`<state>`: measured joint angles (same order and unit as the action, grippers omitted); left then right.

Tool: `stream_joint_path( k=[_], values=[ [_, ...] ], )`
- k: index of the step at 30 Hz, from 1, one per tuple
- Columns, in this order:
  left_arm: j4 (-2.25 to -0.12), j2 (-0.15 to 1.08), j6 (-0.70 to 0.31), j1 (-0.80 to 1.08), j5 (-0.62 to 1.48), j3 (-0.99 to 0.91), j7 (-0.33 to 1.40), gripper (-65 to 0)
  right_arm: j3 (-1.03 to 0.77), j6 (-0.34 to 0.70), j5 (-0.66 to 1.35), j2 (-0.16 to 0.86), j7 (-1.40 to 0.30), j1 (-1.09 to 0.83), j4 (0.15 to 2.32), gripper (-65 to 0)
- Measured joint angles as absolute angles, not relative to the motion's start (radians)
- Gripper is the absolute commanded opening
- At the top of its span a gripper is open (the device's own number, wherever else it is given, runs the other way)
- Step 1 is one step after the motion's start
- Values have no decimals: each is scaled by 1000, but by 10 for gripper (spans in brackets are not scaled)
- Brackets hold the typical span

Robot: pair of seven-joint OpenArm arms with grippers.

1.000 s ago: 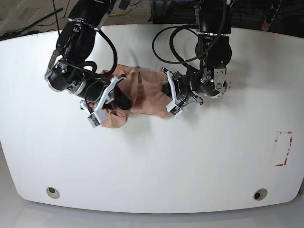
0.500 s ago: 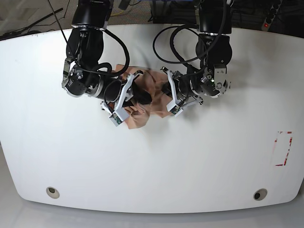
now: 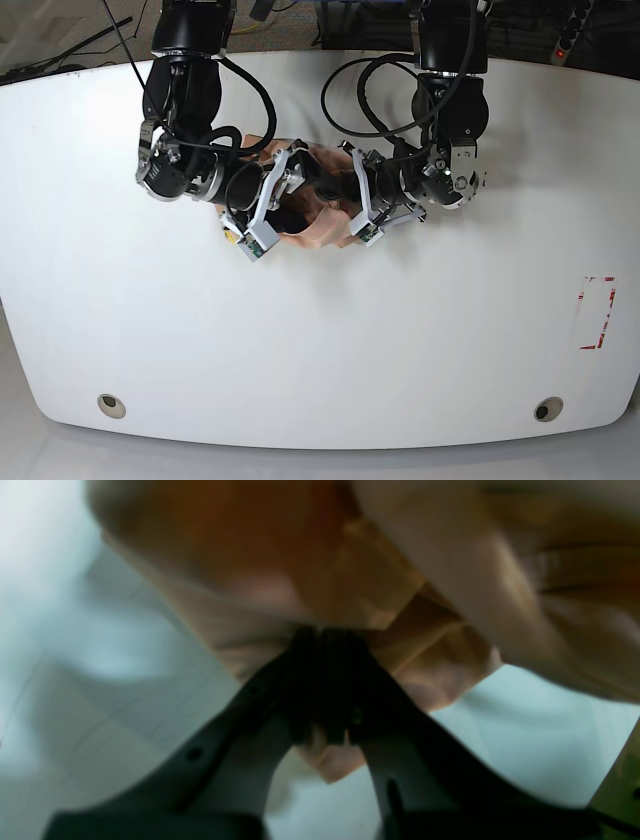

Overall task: Fold the T-shirt properly
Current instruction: 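Push both grippers together, folding the shirt into a compact bundle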

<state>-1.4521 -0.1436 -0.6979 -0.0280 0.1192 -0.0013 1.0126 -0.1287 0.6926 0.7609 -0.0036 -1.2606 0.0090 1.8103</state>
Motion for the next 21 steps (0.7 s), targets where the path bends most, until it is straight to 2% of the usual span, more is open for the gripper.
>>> stream_joint_path(
  k=[5, 13, 21],
  values=[
    [-1547, -146, -698, -27, 77, 0, 1055, -614, -192, 693, 763, 20, -1259, -33, 1916, -182],
    [-1753, -127, -697, -18, 60, -6, 1070, -618, -245, 693, 765, 18, -1260, -111, 1945, -182],
    [-1894, 4, -698, 17, 65, -1, 1077, -619, -160, 693, 761, 50, -1263, -145, 1945, -182]
  ],
)
